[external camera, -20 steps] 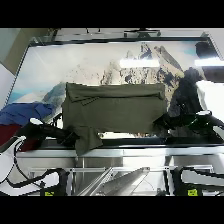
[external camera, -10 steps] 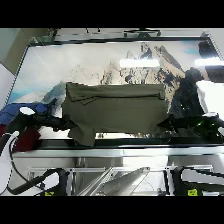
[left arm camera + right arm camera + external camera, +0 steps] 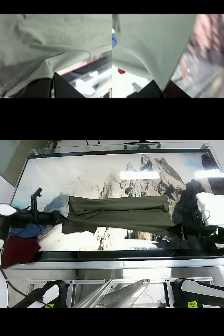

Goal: Fold the shirts.

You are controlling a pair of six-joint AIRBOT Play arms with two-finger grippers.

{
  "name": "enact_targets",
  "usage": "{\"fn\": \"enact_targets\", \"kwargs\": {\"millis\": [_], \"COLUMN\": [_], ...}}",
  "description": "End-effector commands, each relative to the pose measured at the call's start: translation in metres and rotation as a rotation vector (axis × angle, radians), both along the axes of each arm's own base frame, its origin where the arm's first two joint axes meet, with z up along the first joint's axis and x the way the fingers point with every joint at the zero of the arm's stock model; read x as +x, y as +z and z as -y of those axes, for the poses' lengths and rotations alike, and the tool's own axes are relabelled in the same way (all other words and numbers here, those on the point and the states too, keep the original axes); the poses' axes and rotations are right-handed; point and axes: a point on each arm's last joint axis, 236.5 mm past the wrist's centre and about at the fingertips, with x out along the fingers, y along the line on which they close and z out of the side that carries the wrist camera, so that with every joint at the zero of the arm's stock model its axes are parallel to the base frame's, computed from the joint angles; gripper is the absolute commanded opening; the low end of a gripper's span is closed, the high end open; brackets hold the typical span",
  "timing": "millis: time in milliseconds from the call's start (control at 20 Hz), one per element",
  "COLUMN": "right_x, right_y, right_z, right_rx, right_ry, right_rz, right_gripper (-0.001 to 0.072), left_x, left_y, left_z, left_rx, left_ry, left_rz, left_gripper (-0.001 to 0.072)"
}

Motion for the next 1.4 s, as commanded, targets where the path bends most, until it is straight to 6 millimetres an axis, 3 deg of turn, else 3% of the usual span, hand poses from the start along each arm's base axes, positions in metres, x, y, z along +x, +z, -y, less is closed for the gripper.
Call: {"fn": "enact_targets", "kwargs": {"millis": [0,100,200,350,550,700,750,800,850,900,950,1000,1100,1150,1250,1350], "right_x": [0.058,0.097,0.132,0.165,0.179,0.180,0.182,0.184,0.187,0.190,0.191,0.191,0.186,0.184,0.178,0.174], "right_y": [0.048,0.058,0.056,0.026,-0.033,-0.053,-0.049,-0.040,-0.030,-0.021,-0.017,-0.018,-0.022,-0.024,-0.037,-0.051], "right_z": [-0.004,-0.007,-0.008,-0.009,-0.005,-0.004,0.000,0.007,0.019,0.038,0.059,0.078,0.097,0.096,0.083,0.063], "right_rx": [-0.017,-0.115,-0.203,-0.257,-0.279,-0.299,-0.301,-0.307,-0.336,-0.385,-0.427,-0.463,-0.490,-0.473,-0.421,-0.365], "right_ry": [-0.046,-0.058,-0.071,-0.080,-0.059,-0.025,-0.028,-0.026,-0.017,-0.012,-0.032,-0.053,-0.072,-0.065,-0.032,0.008], "right_rz": [0.225,0.303,0.357,0.349,0.289,0.293,0.304,0.324,0.350,0.366,0.340,0.300,0.246,0.231,0.197,0.164], "right_gripper": [0.0023,0.0023,0.0023,0.0023,0.0023,0.0047,0.0189,0.0272,0.0272,0.0335,0.0511,0.0523,0.0534,0.0626,0.0639,0.0639], "left_x": [0.046,0.082,0.115,0.152,0.194,0.214,0.220,0.228,0.238,0.245,0.252,0.257,0.258,0.253,0.240,0.230], "left_y": [0.021,0.026,0.018,-0.018,-0.073,-0.104,-0.107,-0.105,-0.096,-0.084,-0.069,-0.055,-0.032,-0.025,-0.016,-0.005], "left_z": [0.004,0.007,0.010,0.014,0.017,0.019,0.018,0.016,0.009,0.002,-0.010,-0.023,-0.049,-0.059,-0.065,-0.066], "left_rx": [0.021,0.030,0.033,0.028,0.036,0.034,0.034,0.036,0.042,0.048,0.057,0.066,0.068,0.070,0.069,0.067], "left_ry": [-0.032,-0.042,-0.058,-0.079,-0.106,-0.112,-0.114,-0.105,-0.093,-0.080,-0.058,-0.027,0.049,0.080,0.087,0.077], "left_rz": [0.087,0.131,0.142,0.109,0.100,0.087,0.093,0.107,0.141,0.174,0.211,0.244,0.269,0.269,0.257,0.251], "left_gripper": [0.0023,0.0023,0.0023,0.0022,0.0022,0.0022,0.0023,0.0044,0.0290,0.0417,0.0568,0.0647,0.0643,0.0643,0.0616,0.0441]}}
